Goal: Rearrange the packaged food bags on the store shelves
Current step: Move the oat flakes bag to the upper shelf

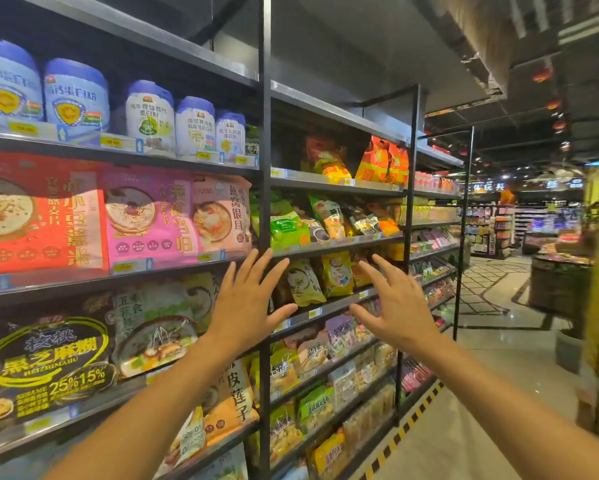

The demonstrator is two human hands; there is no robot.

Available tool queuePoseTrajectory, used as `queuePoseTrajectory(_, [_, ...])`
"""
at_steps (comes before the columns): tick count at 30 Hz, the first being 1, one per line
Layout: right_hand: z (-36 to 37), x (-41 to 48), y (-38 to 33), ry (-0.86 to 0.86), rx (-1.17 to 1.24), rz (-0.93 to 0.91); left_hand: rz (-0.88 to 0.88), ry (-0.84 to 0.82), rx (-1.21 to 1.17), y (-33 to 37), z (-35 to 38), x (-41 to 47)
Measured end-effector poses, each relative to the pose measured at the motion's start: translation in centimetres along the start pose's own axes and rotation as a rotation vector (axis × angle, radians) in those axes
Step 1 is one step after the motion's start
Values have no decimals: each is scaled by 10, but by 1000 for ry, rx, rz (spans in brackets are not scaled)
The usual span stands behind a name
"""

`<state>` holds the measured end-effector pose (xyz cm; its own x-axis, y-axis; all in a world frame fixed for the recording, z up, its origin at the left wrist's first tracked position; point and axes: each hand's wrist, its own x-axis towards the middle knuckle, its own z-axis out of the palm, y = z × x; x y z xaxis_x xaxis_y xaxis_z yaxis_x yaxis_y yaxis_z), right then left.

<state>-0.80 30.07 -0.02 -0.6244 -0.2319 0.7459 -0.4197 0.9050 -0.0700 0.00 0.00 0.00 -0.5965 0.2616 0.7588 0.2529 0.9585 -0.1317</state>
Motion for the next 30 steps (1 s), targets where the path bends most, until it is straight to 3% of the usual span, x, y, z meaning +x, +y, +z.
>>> queuePoseTrajectory(13, [103, 55, 71, -112, -62, 98, 8, -54, -69, -20, 143, 68])
queuePoseTrajectory(30, [190, 169, 205, -43, -190, 176, 120, -12, -77, -1, 289, 232])
